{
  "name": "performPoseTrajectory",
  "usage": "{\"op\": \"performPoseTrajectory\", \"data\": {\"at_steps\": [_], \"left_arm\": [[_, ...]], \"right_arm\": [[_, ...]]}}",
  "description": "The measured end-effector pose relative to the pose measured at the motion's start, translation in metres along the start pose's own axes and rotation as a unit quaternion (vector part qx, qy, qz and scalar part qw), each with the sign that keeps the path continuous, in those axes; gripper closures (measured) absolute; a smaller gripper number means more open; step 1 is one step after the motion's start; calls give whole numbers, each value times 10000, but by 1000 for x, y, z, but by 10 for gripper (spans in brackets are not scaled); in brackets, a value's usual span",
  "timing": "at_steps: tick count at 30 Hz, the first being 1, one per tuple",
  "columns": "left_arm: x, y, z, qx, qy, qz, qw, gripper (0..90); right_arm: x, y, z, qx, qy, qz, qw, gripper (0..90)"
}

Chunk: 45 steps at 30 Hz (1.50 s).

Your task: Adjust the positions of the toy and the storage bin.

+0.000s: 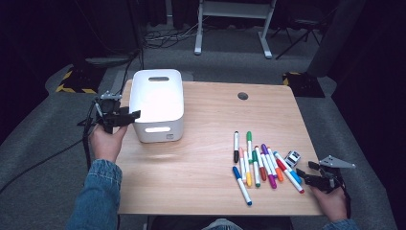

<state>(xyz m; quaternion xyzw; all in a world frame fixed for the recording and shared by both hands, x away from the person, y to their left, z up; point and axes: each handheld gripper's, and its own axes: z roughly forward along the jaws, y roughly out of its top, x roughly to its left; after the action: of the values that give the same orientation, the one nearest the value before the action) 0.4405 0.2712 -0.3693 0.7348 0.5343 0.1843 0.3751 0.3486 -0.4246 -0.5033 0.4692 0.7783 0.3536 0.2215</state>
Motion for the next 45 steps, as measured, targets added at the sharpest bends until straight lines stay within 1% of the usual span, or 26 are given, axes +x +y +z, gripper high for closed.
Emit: {"op": "performPoseTrajectory", "data": {"at_steps": [1, 2, 4, 6, 8, 10, 13, 14, 15, 16, 18, 20, 22, 24, 25, 27, 29, 30, 31, 33, 35, 36, 39, 41, 42, 45], "left_arm": [[0, 0, 0, 0, 0, 0, 10000, 483], [0, -1, 5, 88, 137, 93, 9998, 498], [1, -1, 7, 156, 109, 121, 9997, 520], [-2, -3, 19, 317, 220, 271, 9989, 506], [-5, -4, 20, 272, 177, 231, 9992, 501], [-9, -6, 20, 236, 79, 247, 9994, 505], [-16, -8, 18, 234, 20, 311, 9992, 508], [-24, -12, 16, 243, -54, 423, 9988, 507], [-28, -14, 15, 225, -80, 454, 9987, 507], [-28, -14, 15, 225, -80, 454, 9987, 505], [-41, -23, 10, 196, -300, 438, 9984, 494], [-50, -28, 6, 193, -362, 487, 9980, 486], [-57, -33, 3, 253, -519, 447, 9973, 467], [-64, -36, 2, 272, -602, 399, 9970, 457], [-64, -36, 2, 272, -602, 399, 9970, 454], [-77, -41, -2, 278, -587, 442, 9969, 450], [-81, -43, -2, 285, -631, 449, 9966, 440], [-87, -46, -4, 278, -701, 465, 9961, 435], [-87, -46, -4, 278, -701, 465, 9961, 432], [-95, -50, -5, 241, -839, 448, 9952, 431], [-101, -53, -6, 253, -887, 452, 9947, 429], [-101, -53, -6, 253, -887, 452, 9947, 430], [-120, -57, -9, 242, -777, 600, 9949, 421], [-124, -58, -9, 257, -816, 593, 9946, 406], [-132, -60, -10, 259, -843, 598, 9943, 402], [-138, -62, -11, 260, -871, 632, 9939, 400]], "right_arm": [[0, 0, 0, 2, 2, -8, 10000, 315], [0, 0, 0, -1, 3, -4, 10000, 315], [0, 0, 0, 9, 6, -6, 10000, 316], [0, 0, 0, 7, 3, -10, 10000, 316], [0, 0, 0, 8, 8, 4, 10000, 316], [0, 0, 0, 12, 4, 3, 10000, 316], [0, 0, 0, 10, 3, 0, 10000, 315], [0, 0, 0, 11, 3, -3, 10000, 315], [0, 0, 0, 10, 3, 0, 10000, 315], [0, 0, 0, 11, 2, -4, 10000, 315], [0, 0, 0, 10, 3, -1, 10000, 316], [0, 0, 0, 10, 4, -3, 10000, 315], [0, 0, 0, 8, 5, -6, 10000, 315], [0, 0, 0, 1, 0, 1, 10000, 316], [0, 0, 0, 1, 0, 1, 10000, 316], [0, 0, 0, -6, 7, -3, 10000, 316], [0, 0, 0, -5, 6, -3, 10000, 315], [0, 0, 0, 0, 8, 1, 10000, 316], [0, 0, 0, 0, 8, 1, 10000, 316], [0, 0, 0, 0, 5, 8, 10000, 315], [0, 0, 0, 2, 8, 9, 10000, 315], [0, 0, 0, 2, 8, 9, 10000, 315], [0, 0, 0, 1, 7, 6, 10000, 315], [0, 0, 0, 1, 9, 10, 10000, 315], [0, 0, 0, 2, 9, 11, 10000, 316], [0, 0, 0, 1, 6, 7, 10000, 315]]}}
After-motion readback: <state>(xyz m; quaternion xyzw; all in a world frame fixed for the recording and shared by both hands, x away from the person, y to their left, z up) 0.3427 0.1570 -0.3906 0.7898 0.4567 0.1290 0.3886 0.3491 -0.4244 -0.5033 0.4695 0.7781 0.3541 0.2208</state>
